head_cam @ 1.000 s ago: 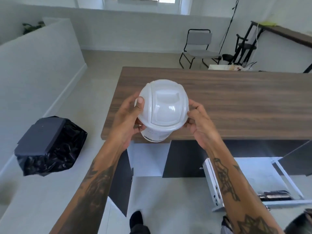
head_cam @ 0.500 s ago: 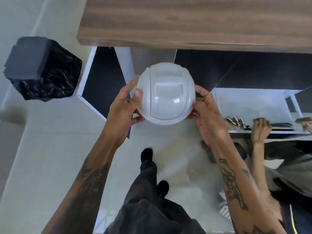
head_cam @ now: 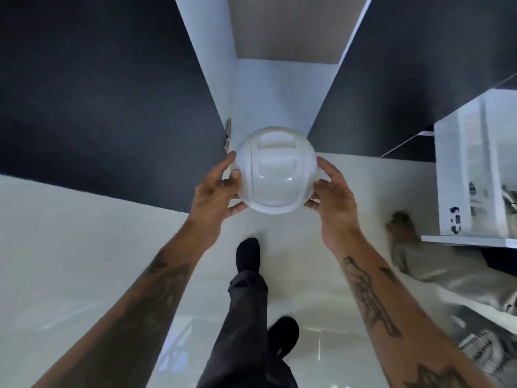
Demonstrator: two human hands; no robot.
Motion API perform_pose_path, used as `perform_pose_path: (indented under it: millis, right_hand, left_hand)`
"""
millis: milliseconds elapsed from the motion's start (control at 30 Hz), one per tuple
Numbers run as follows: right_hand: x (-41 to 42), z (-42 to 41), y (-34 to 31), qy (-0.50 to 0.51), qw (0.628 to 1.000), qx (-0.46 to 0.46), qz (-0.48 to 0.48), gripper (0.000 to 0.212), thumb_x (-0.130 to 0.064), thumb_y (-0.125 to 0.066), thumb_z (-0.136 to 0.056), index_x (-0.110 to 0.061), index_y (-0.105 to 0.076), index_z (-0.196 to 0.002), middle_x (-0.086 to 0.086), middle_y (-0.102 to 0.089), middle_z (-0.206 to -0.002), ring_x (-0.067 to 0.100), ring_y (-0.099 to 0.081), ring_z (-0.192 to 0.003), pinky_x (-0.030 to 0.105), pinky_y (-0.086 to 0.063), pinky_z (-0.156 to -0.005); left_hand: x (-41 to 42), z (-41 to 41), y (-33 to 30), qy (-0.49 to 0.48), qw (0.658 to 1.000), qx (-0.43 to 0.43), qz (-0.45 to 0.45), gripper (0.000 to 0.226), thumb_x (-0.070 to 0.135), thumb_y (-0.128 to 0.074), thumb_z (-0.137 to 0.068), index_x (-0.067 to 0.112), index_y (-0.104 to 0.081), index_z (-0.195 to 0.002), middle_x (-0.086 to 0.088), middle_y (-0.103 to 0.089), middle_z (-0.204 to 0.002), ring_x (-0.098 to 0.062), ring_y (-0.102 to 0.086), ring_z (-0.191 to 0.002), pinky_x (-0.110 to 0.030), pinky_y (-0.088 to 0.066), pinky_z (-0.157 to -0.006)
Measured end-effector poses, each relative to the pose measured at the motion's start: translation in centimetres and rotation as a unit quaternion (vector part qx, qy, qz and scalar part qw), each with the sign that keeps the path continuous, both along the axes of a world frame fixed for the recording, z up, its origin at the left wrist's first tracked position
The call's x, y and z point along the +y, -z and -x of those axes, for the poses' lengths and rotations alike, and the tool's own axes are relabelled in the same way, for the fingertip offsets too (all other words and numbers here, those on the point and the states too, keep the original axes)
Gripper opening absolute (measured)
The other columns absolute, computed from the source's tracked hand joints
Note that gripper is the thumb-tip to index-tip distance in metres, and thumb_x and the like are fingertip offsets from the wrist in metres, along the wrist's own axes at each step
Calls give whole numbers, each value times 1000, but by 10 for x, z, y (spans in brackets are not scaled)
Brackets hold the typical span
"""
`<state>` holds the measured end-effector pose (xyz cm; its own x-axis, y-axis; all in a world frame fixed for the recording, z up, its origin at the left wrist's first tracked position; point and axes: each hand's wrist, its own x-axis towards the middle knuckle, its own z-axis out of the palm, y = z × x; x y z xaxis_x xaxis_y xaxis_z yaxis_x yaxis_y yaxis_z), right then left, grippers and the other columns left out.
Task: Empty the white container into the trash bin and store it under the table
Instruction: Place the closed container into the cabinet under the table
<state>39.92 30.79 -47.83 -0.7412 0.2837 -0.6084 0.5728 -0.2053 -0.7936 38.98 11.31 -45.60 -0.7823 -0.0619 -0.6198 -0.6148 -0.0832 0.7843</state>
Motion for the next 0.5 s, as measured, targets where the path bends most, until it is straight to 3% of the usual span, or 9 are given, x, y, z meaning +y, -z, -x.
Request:
perform_pose_path:
  millis: [100, 267, 400, 500]
  right_hand:
    - [-10, 49, 76, 20, 999, -20, -17, 56, 6, -38, -91, -31, -62, -125, 5, -62, -96, 28, -63, -98, 33, -61, -77]
    - [-28, 143, 168, 70, 996, 3, -52, 59, 10, -36, -87, -24, -64, -126, 5, -49, -81, 24, -49, -82, 56, -53, -93]
    - [-35, 209, 211, 84, 995, 37, -50, 56, 10, -36, -90, -20, -63, -129, 6, -50, -93, 24, -49, -83, 47, -54, -88]
    - [-32, 255, 233, 98, 991, 51, -76, 51, 4, -36, -97, -20, -62, -133, 6, -52, -99, 23, -52, -86, 49, -54, -92]
  left_hand:
    - [8, 48, 75, -44, 999, 4, 17, 41, 21, -57, -101, 25, -56, -141, -4, -66, -130, -29, -63, -122, -51, -56, -95]
    - [23, 144, 175, -109, 993, 26, 37, 45, 6, -46, -100, 25, -59, -139, -3, -57, -144, -24, -57, -129, -47, -55, -98]
    - [29, 211, 221, -128, 987, 44, 89, 48, 8, -41, -99, 28, -58, -139, 5, -56, -145, -16, -53, -132, -41, -51, -105]
    - [35, 247, 240, -109, 986, 74, 100, 42, 21, -39, -103, 27, -56, -141, 5, -55, -146, -16, -52, -133, -41, -50, -106]
